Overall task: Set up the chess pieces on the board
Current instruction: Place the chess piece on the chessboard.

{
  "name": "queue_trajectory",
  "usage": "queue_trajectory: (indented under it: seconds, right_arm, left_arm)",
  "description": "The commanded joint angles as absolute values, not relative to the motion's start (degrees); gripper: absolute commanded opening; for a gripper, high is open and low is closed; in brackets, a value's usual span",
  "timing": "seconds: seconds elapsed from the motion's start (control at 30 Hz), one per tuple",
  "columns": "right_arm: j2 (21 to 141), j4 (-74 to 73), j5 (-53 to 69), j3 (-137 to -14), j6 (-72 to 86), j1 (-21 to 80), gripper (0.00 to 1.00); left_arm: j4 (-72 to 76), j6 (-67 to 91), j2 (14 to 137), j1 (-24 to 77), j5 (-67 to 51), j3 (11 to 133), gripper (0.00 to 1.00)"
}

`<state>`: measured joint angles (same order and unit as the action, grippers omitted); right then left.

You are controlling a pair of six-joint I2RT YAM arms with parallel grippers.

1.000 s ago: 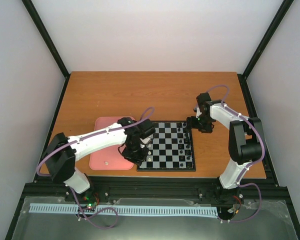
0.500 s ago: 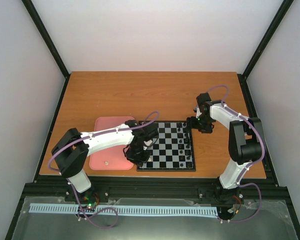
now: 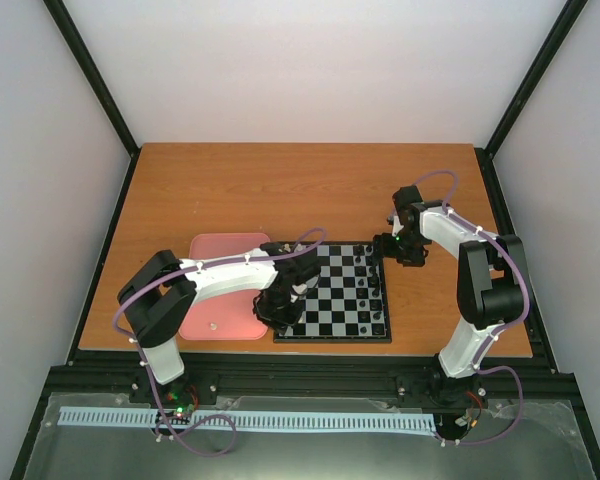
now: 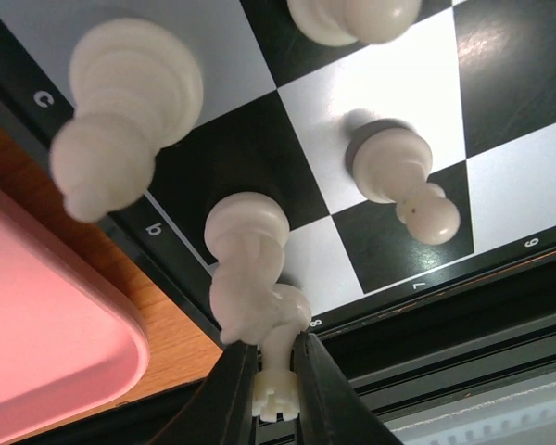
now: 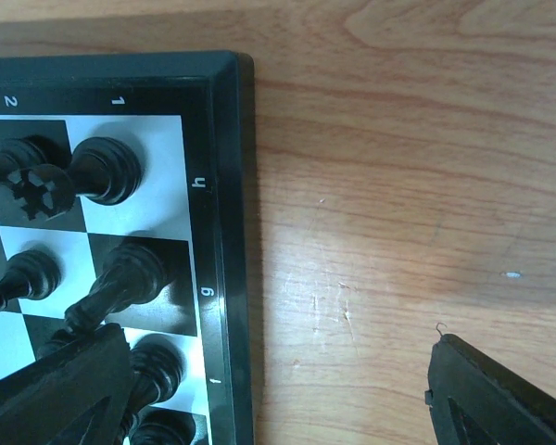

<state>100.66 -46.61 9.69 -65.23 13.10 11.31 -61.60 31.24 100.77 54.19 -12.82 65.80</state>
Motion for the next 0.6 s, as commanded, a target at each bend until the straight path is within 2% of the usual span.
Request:
queue_trajectory:
  seconds: [0.0,0.23,0.57]
  right_arm:
    - [101.59,-45.79,9.29,-64.7,13.06,11.73,1.0]
    - [101.69,-45.79,9.48,-64.86,13.01,11.74,1.0]
    - [101.43,-45.78,9.44,-64.86,13.1,11.71,1.0]
  left_arm:
    - [-61.09,29.88,101.07,55.02,-12.1,67.05,0.13]
    - [-61.33,29.5,101.45,55.02,-12.25,67.48,0.18]
    - [-60.85,28.77,101.31,55.02,-13.33,68.76,0.2]
